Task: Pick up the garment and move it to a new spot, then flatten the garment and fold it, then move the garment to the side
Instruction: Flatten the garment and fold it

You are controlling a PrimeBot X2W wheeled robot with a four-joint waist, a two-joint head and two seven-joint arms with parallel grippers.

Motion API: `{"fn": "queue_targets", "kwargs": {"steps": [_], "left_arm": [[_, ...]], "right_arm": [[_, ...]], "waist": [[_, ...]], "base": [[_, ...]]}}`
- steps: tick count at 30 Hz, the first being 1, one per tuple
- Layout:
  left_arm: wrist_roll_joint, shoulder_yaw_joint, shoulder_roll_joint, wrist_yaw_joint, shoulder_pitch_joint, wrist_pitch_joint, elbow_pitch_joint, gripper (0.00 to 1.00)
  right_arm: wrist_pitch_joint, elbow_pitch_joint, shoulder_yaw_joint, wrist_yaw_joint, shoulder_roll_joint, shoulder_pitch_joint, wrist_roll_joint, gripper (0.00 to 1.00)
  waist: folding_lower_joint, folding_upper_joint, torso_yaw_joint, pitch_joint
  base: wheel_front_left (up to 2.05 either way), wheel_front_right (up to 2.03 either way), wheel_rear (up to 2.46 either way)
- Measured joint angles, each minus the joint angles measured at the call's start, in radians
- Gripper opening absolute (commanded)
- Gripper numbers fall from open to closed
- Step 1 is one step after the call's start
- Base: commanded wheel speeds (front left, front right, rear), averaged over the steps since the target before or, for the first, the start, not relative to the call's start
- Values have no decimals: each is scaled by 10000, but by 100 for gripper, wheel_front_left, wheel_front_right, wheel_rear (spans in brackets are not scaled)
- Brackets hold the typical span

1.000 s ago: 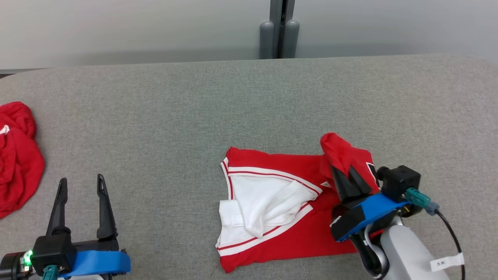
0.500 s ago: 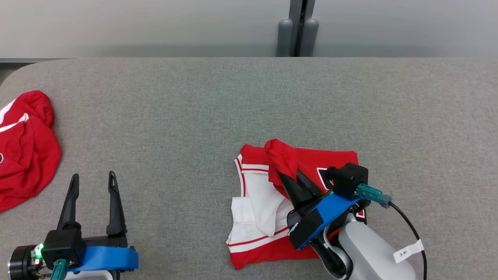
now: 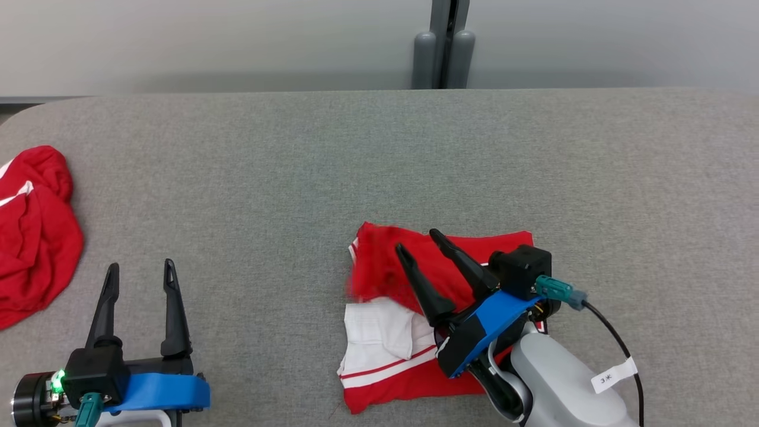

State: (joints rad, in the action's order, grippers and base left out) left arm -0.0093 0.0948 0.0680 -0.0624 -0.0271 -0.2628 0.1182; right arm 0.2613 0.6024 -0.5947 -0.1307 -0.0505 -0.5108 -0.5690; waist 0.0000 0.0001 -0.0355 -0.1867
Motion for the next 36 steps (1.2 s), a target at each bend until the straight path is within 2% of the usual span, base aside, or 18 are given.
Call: {"fn": "queue_targets", "kwargs": {"steps": [4, 8, 18, 24, 29, 36], "left_arm": [[0, 58, 27, 4, 37, 0, -48, 100], [0, 54, 21, 8, 67, 0, -65, 100], [6, 6, 8, 40, 267, 0, -198, 100], [38, -73, 33, 48, 407, 0, -288, 100], [157, -213, 79, 59, 608, 0, -23, 100], [196, -401, 161, 88, 1005, 0, 353, 100]], "right_arm": [[2, -153, 121, 0, 19, 169, 433, 100], [4, -1122, 836, 0, -38, 519, 905, 100], [8, -3570, 3937, 0, -779, 2395, 2483, 100], [12, -4514, 5390, 0, -740, 3586, 3156, 100], [12, -4635, 6006, 0, -483, 4458, 3599, 100], [12, -4406, 5969, 0, -201, 5151, 4071, 100]], "waist": [[0, 1, 183, 120], [-1, -1, 316, 237], [-1, 0, 673, 540], [0, 0, 699, 803], [-2, -1, 674, 1133], [-1, -1, 649, 1591]], "base": [[0, 0, 0], [0, 0, 0], [0, 0, 0], [0, 0, 0], [0, 0, 0], [0, 0, 0]]}}
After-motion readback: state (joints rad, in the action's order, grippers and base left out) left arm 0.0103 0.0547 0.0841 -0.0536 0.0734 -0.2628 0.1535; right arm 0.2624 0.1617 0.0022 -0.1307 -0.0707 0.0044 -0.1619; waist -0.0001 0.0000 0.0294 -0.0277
